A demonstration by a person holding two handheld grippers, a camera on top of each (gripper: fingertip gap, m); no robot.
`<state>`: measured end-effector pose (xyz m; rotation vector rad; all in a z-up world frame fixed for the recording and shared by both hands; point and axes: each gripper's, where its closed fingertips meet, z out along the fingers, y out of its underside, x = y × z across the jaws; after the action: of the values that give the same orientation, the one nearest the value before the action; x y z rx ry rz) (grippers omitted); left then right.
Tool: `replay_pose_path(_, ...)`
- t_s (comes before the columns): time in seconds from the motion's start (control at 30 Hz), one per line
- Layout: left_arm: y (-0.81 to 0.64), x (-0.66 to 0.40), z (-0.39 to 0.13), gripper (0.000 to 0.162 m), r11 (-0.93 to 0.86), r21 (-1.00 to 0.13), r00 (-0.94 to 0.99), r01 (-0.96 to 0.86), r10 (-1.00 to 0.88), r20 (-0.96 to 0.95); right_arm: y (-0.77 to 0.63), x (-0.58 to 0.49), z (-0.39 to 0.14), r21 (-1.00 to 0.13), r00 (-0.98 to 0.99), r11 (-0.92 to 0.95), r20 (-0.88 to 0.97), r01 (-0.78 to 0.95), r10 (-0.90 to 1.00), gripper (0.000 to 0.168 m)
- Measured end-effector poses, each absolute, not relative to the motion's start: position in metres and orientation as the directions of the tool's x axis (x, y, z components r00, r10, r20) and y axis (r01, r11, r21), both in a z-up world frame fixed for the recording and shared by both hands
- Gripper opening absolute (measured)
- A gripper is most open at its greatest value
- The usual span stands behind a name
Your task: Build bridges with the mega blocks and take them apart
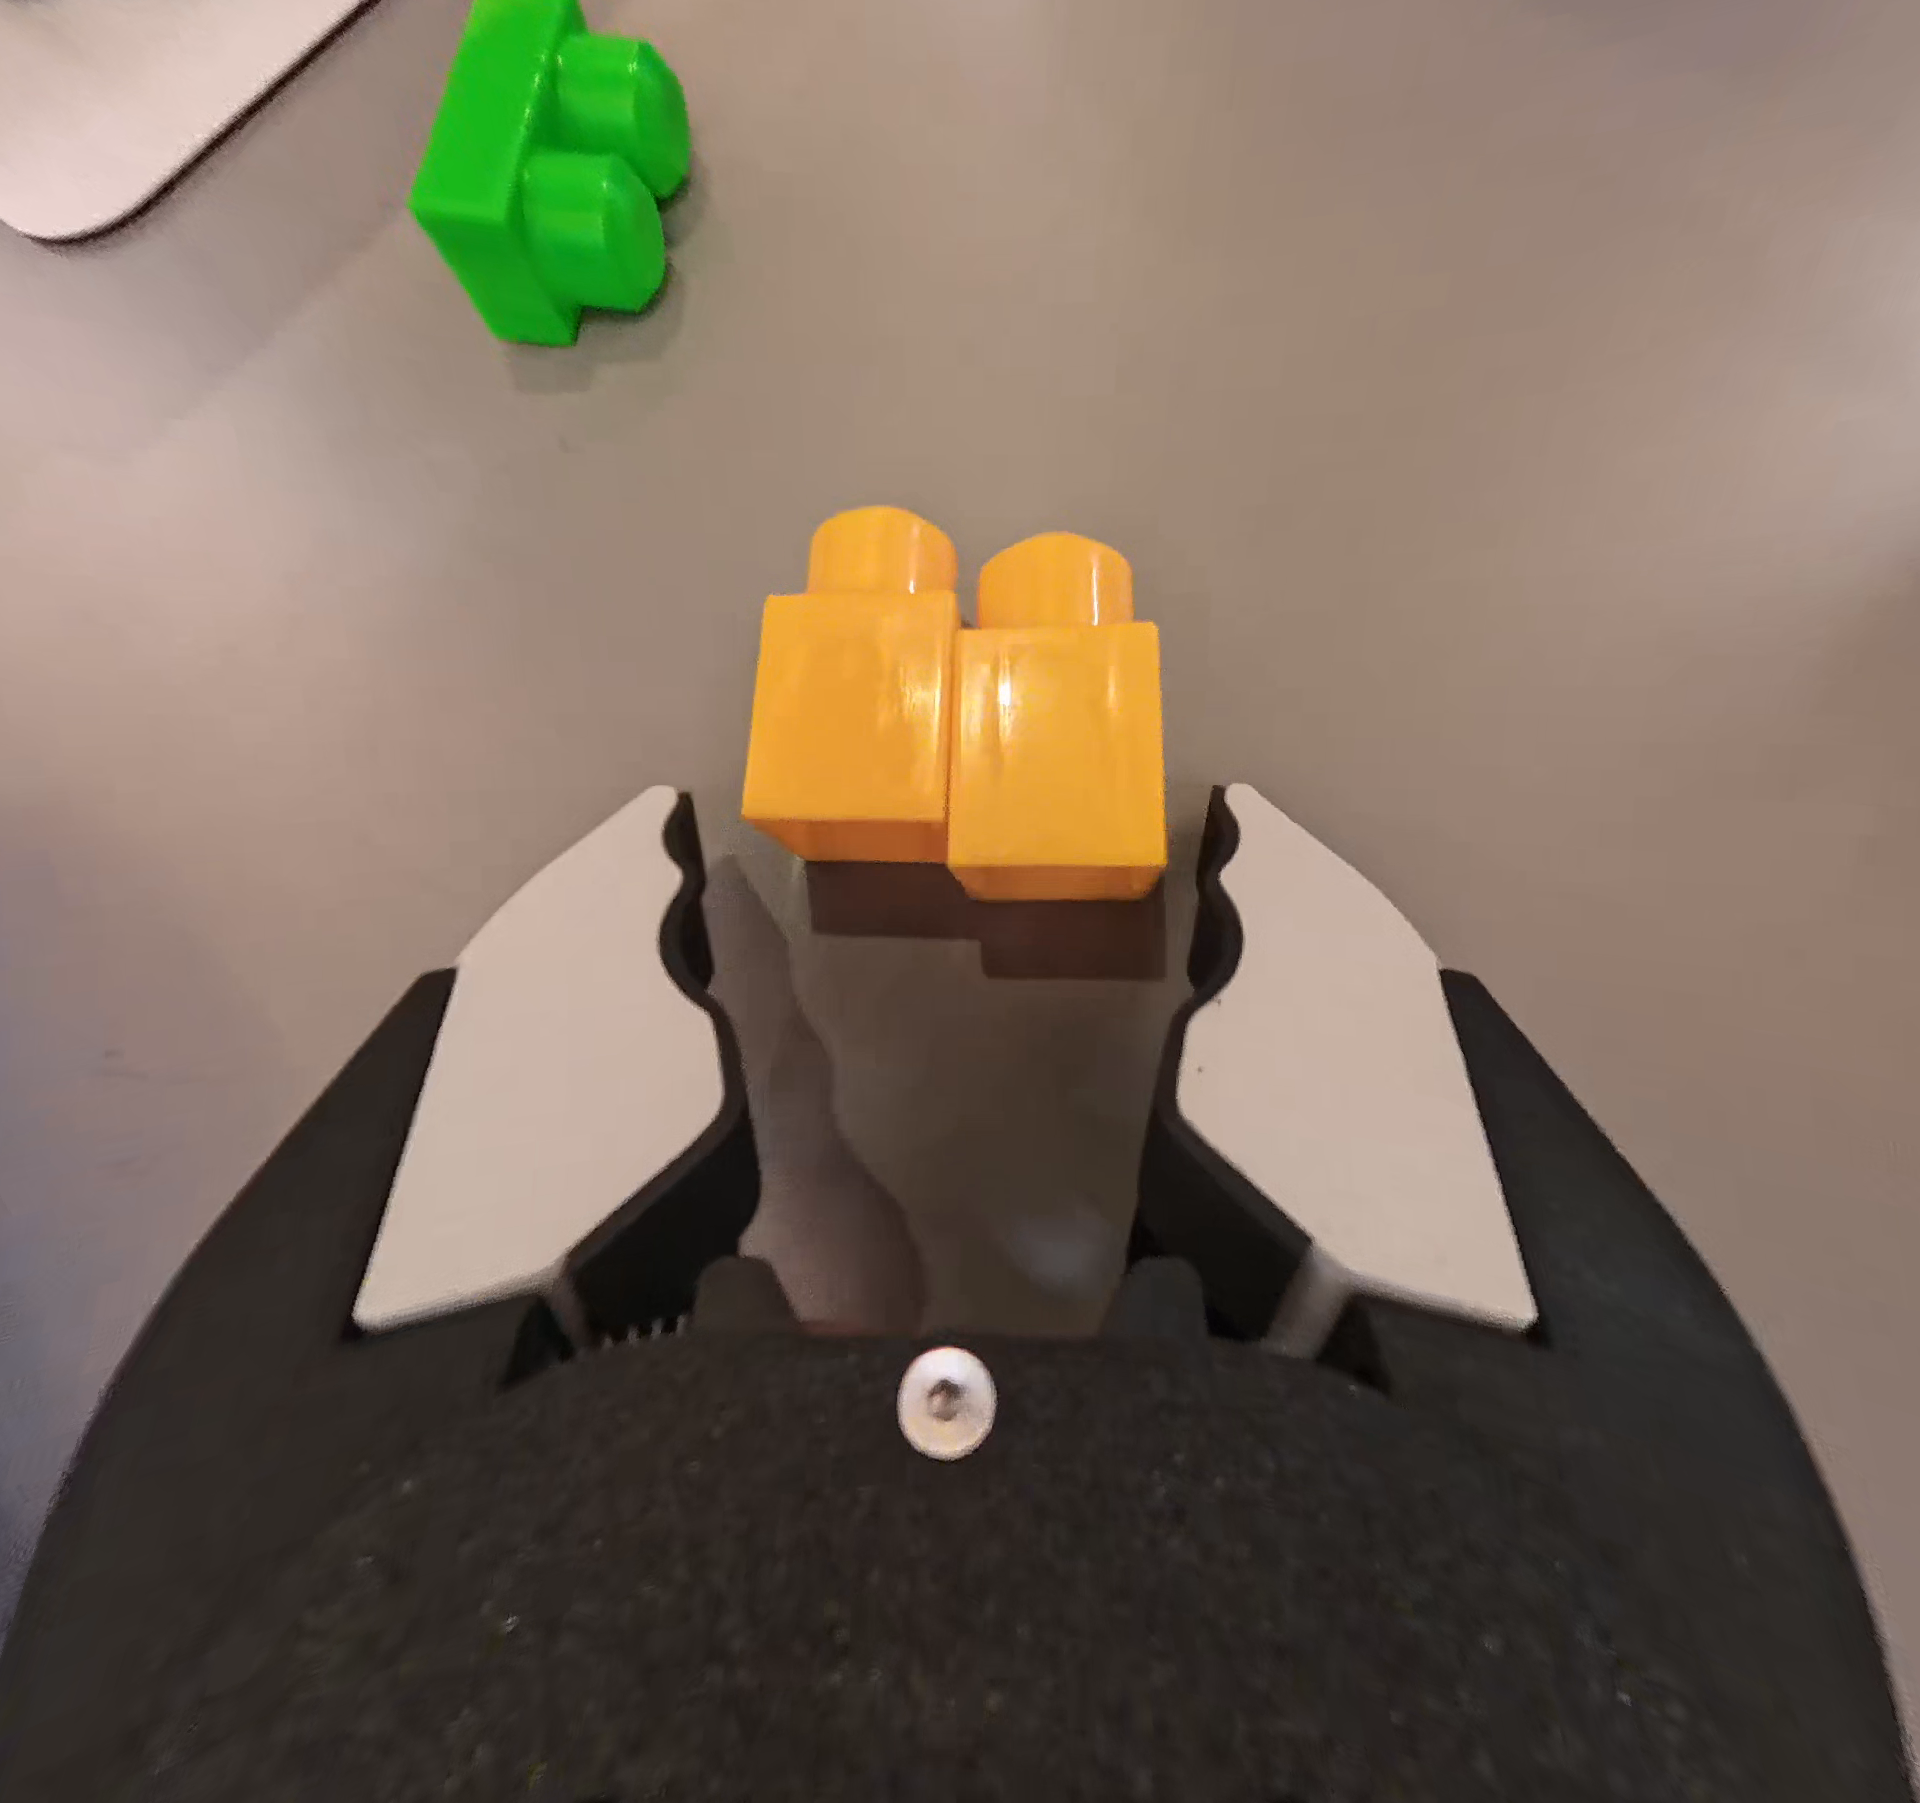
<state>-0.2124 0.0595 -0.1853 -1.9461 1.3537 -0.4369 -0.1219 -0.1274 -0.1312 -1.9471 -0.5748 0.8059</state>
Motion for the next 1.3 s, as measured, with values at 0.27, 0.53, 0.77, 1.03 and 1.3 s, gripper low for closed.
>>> replay_pose_path(0.27,0.066,-0.207,-0.187,0.092,-0.168,-0.709,0.365,-0.685,-0.921,-0.134,-0.128,-0.124,-0.134,-0.879,0.673,-0.471,-0.303,0.077,0.675,0.033)
replay_pose_path(0.53,0.066,-0.203,-0.188,0.084,-0.162,-0.706,0.343,-0.689,-0.931,-0.122,-0.128,-0.125,-0.135,-0.876,0.67,-0.475,-0.307,0.078,0.675,0.032)
replay_pose_path(0.77,0.063,-0.197,-0.187,0.079,-0.127,-0.713,0.298,-0.689,-0.947,-0.119,-0.128,-0.126,-0.136,-0.874,0.666,-0.479,-0.31,0.081,0.679,0.032)
replay_pose_path(1.03,0.062,-0.197,-0.185,0.078,-0.143,-0.721,0.288,-0.678,-0.954,-0.081,-0.128,-0.125,-0.137,-0.873,0.664,-0.482,-0.316,0.077,0.678,0.032)
replay_pose_path(1.3,0.062,-0.197,-0.188,0.079,-0.126,-0.692,0.28,-0.711,-0.953,-0.114,-0.128,-0.126,-0.137,-0.873,0.663,-0.482,-0.315,0.079,0.679,0.032)
